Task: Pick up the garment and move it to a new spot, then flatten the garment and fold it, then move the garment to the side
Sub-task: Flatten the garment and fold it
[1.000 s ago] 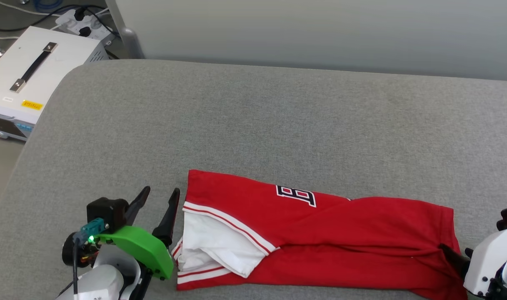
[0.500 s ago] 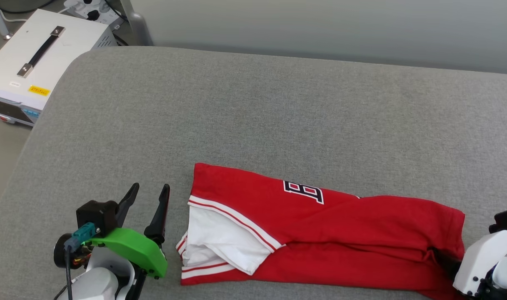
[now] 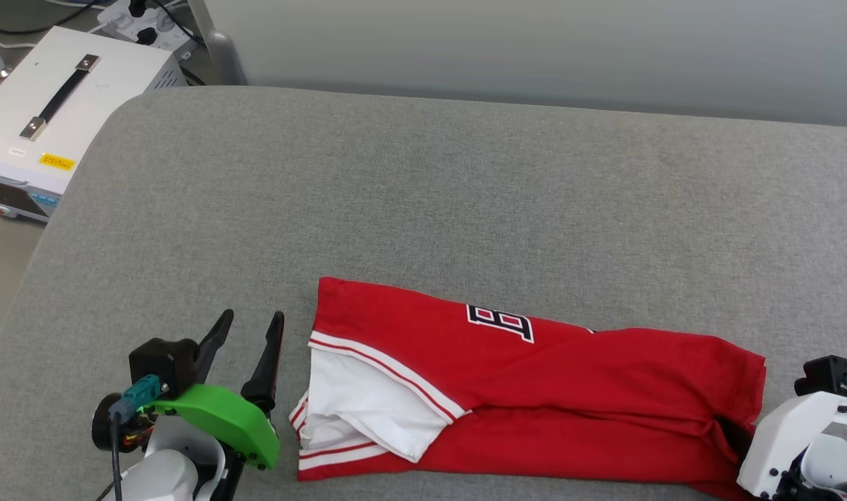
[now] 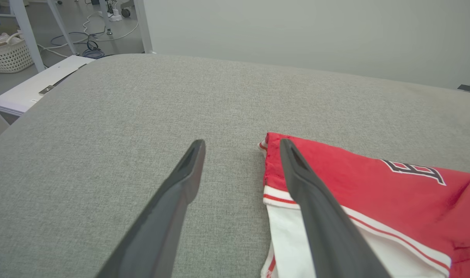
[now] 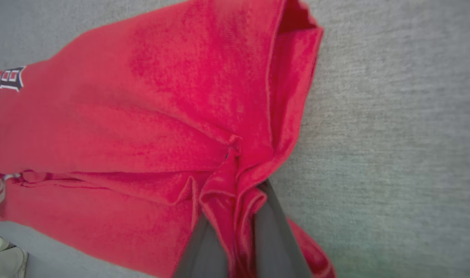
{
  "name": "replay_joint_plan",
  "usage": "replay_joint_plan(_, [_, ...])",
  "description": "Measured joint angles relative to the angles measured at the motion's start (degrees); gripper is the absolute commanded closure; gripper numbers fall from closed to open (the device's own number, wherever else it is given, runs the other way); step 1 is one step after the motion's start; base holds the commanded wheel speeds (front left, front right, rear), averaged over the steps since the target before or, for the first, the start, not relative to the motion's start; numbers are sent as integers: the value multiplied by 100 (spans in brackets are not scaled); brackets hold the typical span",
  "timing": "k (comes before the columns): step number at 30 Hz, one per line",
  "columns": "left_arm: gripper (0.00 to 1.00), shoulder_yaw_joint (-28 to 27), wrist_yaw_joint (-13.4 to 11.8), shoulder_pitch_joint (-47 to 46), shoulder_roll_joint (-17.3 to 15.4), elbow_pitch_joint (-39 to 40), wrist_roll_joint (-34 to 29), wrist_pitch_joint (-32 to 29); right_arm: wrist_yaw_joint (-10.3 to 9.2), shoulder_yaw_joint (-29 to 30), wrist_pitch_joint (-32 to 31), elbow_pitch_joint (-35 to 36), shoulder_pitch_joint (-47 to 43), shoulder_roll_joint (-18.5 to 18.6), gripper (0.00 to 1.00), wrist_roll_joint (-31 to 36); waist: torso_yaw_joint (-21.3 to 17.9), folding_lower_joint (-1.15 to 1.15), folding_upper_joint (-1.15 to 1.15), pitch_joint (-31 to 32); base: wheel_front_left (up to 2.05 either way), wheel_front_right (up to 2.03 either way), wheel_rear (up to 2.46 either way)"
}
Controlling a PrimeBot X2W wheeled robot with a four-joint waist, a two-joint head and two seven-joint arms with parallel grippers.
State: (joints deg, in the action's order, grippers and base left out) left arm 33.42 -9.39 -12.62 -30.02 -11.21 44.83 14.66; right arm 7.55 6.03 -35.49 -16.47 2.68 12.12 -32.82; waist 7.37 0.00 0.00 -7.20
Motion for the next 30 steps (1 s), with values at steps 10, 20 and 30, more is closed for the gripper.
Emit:
replay_joint_plan(10, [0, -24, 53, 108, 58, -98, -15, 0, 4, 513, 442, -282, 18, 706, 100, 256, -96, 0, 0, 200, 0, 0, 0])
replay_joint_plan(20, [0, 1, 68, 289, 160, -179, -15, 0, -2, 712, 464, -64, -75, 911, 100, 380, -188, 0, 0, 491, 0, 0, 0])
replay_joint_plan(30, [0, 2, 114, 467, 230, -255, -13, 0, -2, 140, 35, 1234, -538, 461, 100, 226, -218, 0, 0, 896, 0, 0, 0])
